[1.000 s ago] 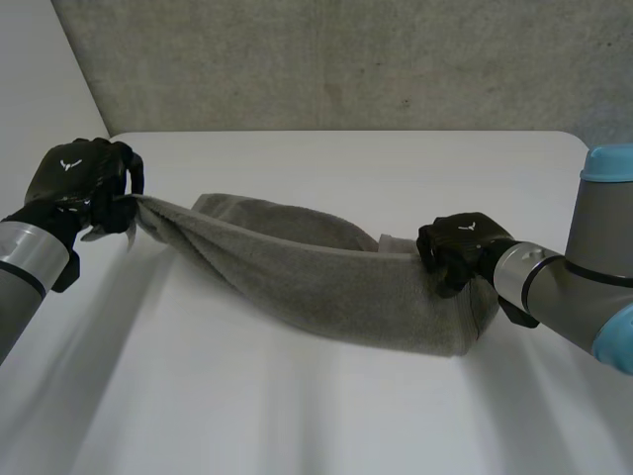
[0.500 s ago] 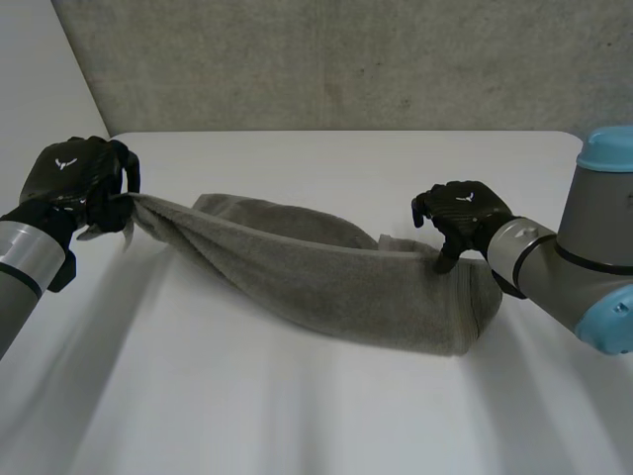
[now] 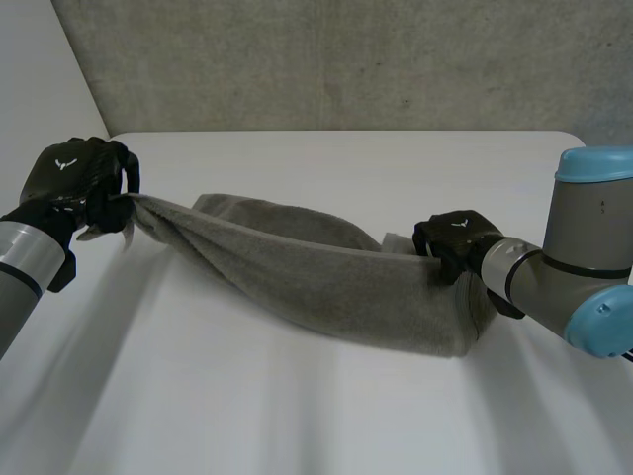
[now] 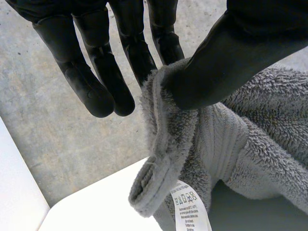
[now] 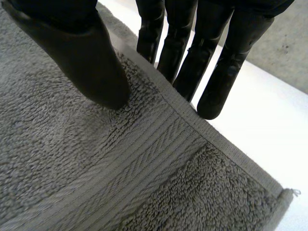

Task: Fold the towel.

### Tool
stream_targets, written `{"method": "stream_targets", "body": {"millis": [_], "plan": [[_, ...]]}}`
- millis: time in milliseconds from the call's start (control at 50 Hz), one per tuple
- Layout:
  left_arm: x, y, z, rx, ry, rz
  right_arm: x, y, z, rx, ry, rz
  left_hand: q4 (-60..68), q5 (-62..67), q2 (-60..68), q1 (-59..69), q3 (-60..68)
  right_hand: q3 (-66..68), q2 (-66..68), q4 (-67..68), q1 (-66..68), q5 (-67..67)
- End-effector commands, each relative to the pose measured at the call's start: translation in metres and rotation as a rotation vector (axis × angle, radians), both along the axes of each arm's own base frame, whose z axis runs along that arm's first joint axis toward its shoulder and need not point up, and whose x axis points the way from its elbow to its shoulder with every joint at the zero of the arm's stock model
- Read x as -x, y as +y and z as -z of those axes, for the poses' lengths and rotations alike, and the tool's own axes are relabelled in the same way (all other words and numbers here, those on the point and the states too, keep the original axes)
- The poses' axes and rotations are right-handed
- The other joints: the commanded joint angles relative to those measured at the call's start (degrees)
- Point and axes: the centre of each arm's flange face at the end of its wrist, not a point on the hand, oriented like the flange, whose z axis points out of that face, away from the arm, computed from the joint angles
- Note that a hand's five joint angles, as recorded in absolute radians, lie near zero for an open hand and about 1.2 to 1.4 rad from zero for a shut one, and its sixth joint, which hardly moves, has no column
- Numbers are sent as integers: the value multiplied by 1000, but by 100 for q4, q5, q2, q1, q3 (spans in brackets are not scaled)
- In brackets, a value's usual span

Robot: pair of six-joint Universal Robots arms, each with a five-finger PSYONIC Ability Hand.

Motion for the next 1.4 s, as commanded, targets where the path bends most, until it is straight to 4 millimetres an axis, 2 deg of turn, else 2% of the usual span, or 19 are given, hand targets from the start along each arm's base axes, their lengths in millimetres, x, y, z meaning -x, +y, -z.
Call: {"method": "stream_targets", "body": {"millis": [20,100,160,220,280,380,540,620,720,820,960,1040,1140,1160,1200,1220,1240,1320,1400], "plan": [[0,0,-3,8,0,1,5,9,1,-72,23,-5,-695,-1490,-610,-303,-879,1574,1564,1515,1488,1518],[0,1,-6,17,2,0,7,11,-6,-70,17,-3,-695,-1490,-610,-303,-879,1576,1566,1517,1489,1519],[0,3,-12,37,3,0,9,16,-28,-21,-3,-5,-695,-1490,-610,-303,-879,1576,1566,1517,1489,1519],[0,6,-19,57,4,0,11,26,-65,68,-33,-16,-695,-1490,-610,-303,-879,1576,1566,1517,1489,1519],[-1,11,-30,89,7,-2,12,31,-79,102,-45,-21,-695,-1490,-610,-303,-879,1576,1566,1517,1489,1519],[-10,21,-58,156,4,-18,30,51,-144,248,-96,-13,-695,-1490,-610,-303,-879,1576,1566,1517,1489,1519],[-16,29,-86,215,-9,8,37,74,-202,415,-140,-42,-695,-1490,-610,-303,-879,1576,1566,1517,1489,1519],[-14,30,-87,205,-10,18,38,75,-199,375,-124,-49,-695,-1490,-610,-303,-879,1576,1566,1517,1489,1519],[-13,23,-72,153,-14,23,35,61,-164,282,-20,-72,-695,-1490,-610,-303,-879,1576,1566,1517,1489,1519],[-4,-9,-30,3,-15,54,29,35,-115,186,134,-116,-695,-1490,-610,-303,-879,1576,1566,1517,1489,1519],[22,-47,-10,-33,-117,118,14,-4,-96,202,151,-96,-695,-1490,-610,-303,-879,1576,1566,1517,1489,1519],[35,-63,-18,15,-196,122,-2,-23,-111,354,129,-58,-695,-1490,-610,-303,-879,1576,1566,1517,1489,1519],[57,-81,-79,284,-144,23,-20,-51,-167,836,-25,71,-695,-1490,-610,-303,-879,1576,1566,1517,1489,1519],[57,-81,-79,285,-144,23,-20,-51,-167,837,-26,71,-695,-1490,-610,-303,-879,1576,1566,1517,1489,1519],[57,-79,-119,459,0,-2,-19,-39,-201,1003,-100,113,-695,-1490,-610,-303,-879,1576,1566,1517,1489,1519],[57,-79,-119,460,0,-2,-19,-39,-201,1003,-101,114,-695,-1490,-610,-303,-879,1576,1566,1517,1489,1519],[54,-72,-142,534,77,6,-17,-31,-211,1026,-114,115,-695,-1490,-610,-303,-879,1576,1566,1517,1489,1519],[50,-61,-152,536,155,36,-19,-26,-202,968,-91,97,-695,-1490,-610,-303,-879,1576,1566,1517,1489,1519],[50,-63,-117,423,140,36,-21,-23,-158,756,1,48,-695,-1490,-610,-303,-879,1576,1566,1517,1489,1519]]}}
